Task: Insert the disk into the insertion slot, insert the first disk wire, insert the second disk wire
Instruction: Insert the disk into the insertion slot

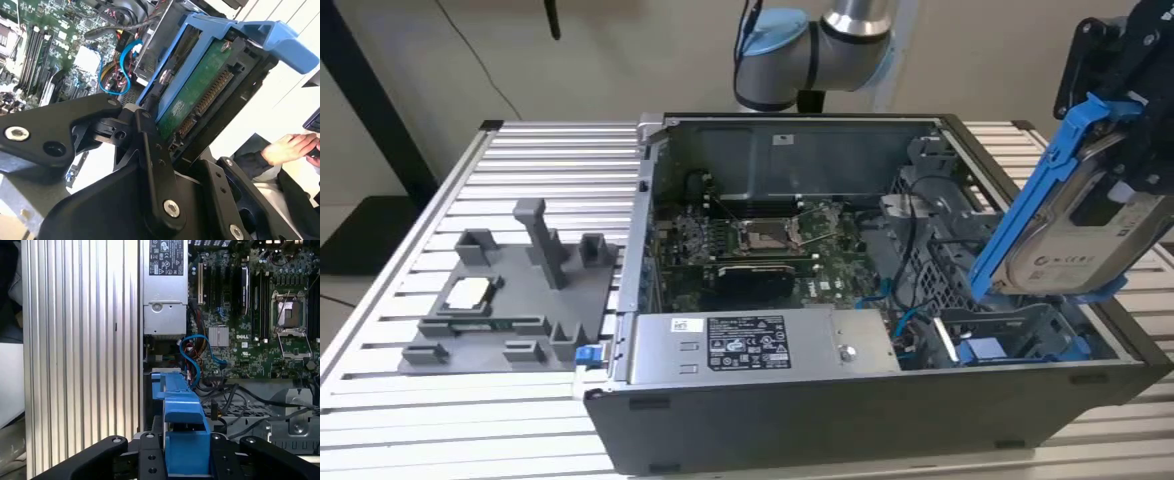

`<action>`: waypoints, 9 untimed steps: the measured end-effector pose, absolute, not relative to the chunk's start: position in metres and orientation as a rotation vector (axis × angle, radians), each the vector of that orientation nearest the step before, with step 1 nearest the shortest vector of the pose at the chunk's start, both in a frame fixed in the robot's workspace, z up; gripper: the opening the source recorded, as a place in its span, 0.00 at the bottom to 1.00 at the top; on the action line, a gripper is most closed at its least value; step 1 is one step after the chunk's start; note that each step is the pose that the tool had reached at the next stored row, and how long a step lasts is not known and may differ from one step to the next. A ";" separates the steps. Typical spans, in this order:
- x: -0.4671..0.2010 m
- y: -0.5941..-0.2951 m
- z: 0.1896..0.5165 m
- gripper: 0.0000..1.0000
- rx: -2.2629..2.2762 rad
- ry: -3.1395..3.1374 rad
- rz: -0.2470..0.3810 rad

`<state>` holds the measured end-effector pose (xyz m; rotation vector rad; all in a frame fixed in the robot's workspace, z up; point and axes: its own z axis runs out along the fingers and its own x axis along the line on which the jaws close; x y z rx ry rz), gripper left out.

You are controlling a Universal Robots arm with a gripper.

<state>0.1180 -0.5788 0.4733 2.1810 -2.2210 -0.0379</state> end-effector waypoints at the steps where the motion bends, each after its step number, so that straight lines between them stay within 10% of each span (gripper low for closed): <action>1: 0.118 -0.579 0.472 0.32 2.181 -2.221 -0.038; 9: 0.118 -0.579 0.467 0.32 2.181 -2.221 -0.037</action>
